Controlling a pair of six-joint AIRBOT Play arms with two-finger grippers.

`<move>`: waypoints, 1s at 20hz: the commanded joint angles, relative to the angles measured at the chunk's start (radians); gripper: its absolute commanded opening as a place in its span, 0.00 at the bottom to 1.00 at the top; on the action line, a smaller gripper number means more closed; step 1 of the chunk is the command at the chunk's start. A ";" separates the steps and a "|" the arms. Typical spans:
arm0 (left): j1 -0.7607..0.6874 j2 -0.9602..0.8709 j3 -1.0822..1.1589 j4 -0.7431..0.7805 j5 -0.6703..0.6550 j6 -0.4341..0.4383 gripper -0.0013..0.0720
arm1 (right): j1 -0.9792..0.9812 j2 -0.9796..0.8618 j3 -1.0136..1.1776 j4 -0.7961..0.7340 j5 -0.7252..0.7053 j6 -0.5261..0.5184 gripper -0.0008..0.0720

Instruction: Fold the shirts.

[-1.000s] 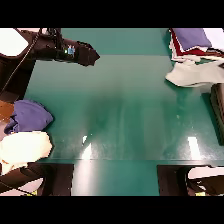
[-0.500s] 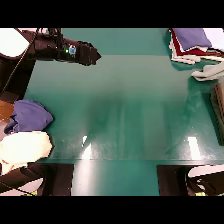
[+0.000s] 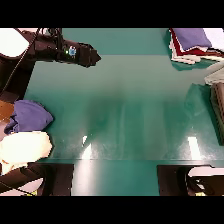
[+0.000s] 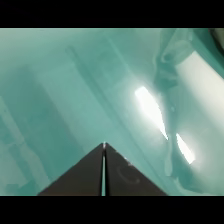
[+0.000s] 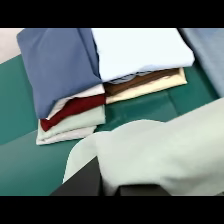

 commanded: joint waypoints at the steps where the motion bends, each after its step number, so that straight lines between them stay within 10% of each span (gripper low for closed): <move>1: 0.000 0.000 0.000 0.006 -0.015 0.008 0.05 | -0.054 0.075 -0.071 -0.038 0.036 -0.016 0.04; 15: 0.000 0.000 0.000 0.024 -0.022 0.034 0.05 | -0.284 0.433 -0.624 -0.554 0.177 0.046 0.05; 18: 0.000 0.000 0.000 0.024 -0.023 0.034 0.05 | -0.335 0.480 -0.740 -0.607 0.167 0.060 0.64; 20: 0.000 0.000 0.000 0.024 -0.024 0.034 0.05 | -0.348 0.495 -0.786 -0.602 0.168 0.078 0.66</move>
